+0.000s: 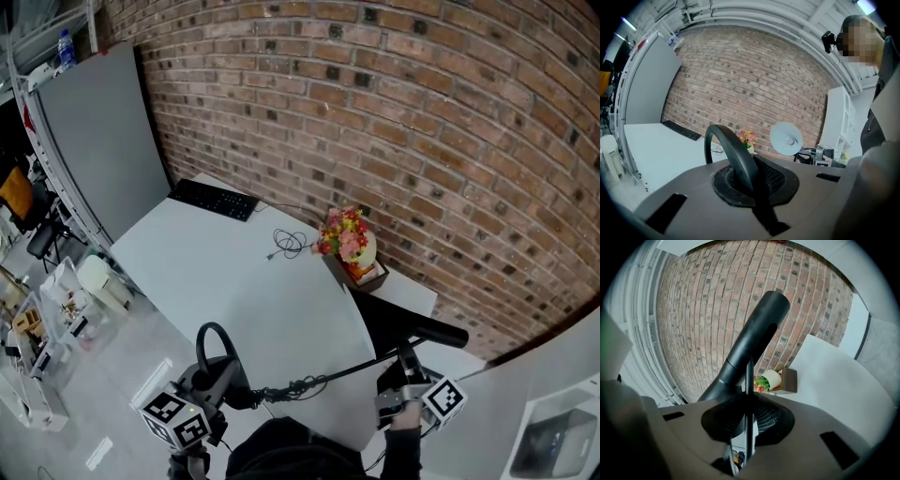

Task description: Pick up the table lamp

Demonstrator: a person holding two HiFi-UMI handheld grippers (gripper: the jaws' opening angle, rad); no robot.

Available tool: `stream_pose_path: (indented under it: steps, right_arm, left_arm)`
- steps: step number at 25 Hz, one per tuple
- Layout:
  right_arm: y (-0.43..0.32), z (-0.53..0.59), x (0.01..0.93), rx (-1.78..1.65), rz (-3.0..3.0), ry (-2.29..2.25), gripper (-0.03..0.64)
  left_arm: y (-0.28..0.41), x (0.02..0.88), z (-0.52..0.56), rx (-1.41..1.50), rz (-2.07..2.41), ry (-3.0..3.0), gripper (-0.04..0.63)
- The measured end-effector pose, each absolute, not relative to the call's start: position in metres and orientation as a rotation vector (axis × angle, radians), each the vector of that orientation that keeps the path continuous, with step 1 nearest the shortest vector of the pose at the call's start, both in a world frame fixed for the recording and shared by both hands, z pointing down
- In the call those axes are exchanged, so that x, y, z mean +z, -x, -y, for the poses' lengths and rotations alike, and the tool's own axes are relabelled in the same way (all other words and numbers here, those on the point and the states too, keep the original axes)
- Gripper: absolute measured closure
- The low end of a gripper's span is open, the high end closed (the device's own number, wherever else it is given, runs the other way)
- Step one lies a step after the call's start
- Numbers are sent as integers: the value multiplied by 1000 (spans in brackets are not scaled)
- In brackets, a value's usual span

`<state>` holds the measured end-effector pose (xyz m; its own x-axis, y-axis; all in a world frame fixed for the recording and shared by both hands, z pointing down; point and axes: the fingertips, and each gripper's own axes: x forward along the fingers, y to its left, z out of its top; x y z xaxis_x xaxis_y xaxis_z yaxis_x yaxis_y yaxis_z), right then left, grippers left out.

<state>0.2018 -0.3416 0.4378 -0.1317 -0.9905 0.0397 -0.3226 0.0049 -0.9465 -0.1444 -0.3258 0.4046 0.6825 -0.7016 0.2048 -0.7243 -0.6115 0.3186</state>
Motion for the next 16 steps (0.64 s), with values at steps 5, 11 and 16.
stream_pose_path:
  steps: [5, 11, 16]
  right_arm:
    - [-198, 344, 432, -1121, -1559, 1384, 569]
    - [-194, 345, 430, -1102, -1552, 1385, 569]
    - [-196, 348, 437, -1115, -1531, 1415, 568]
  left_arm:
    - [149, 402, 332, 58, 1119, -2558, 586]
    - [153, 406, 339, 53, 1107, -2545, 586]
    - [152, 413, 346, 62, 1096, -2541, 586]
